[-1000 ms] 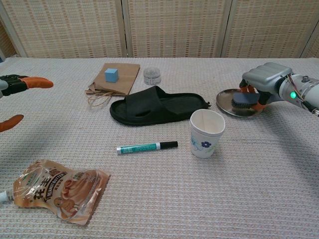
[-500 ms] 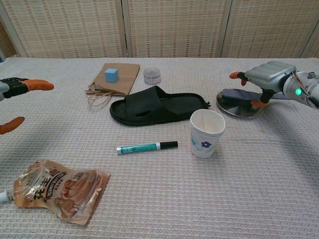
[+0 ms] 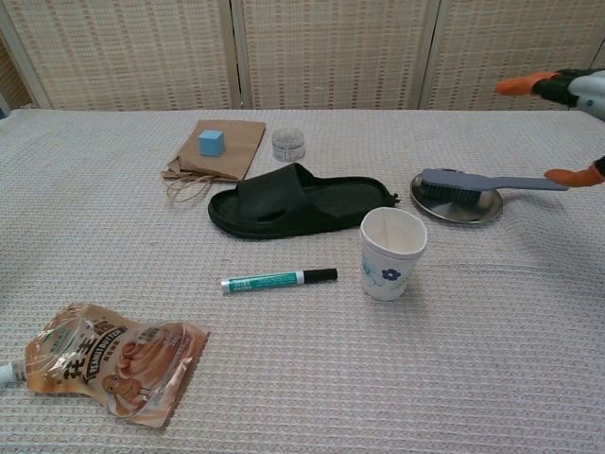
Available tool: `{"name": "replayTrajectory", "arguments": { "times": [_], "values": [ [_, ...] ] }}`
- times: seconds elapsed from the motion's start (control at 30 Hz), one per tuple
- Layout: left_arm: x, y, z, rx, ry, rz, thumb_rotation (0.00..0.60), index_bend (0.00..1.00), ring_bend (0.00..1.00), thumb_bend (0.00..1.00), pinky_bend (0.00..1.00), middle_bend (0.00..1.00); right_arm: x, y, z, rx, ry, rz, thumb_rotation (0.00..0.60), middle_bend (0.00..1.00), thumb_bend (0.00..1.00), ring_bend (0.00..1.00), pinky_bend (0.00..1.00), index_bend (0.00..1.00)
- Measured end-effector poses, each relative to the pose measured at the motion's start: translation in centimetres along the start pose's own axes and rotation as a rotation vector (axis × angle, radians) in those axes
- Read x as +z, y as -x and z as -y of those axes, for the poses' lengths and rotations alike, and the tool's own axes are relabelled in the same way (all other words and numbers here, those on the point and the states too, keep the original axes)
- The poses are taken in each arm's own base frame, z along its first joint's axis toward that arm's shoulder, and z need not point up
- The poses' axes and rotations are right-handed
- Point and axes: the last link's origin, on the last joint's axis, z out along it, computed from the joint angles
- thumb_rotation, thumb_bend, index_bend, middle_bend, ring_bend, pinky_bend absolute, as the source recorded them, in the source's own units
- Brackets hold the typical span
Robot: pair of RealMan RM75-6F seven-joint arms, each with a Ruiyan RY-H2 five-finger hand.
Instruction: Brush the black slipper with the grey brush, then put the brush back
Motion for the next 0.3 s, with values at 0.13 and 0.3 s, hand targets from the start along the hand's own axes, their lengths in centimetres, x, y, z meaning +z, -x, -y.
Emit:
{"name": "replayTrajectory", "arguments": {
  "times": [0.13,0.3],
  "values": [
    [-3.9,-1.0,1.7,-0.001,-0.119,-0.06,0.6,0.0,0.0,0.5,0.06,0.0,-6.6,-0.9,-3.7,-0.013,0.134,-0.146,0.6,0.0,0.2,0.0,0.0,0.0],
    [-4.9,-2.1,2.3,0.028,-0.17,-0.094,0.6,0.0,0.0,0.5,0.06,0.0,-14.8,-1.6,-5.9,-0.021,0.208,-0.243,0.6,0.0,0.19,0.0,0.0,0.0]
  ]
}}
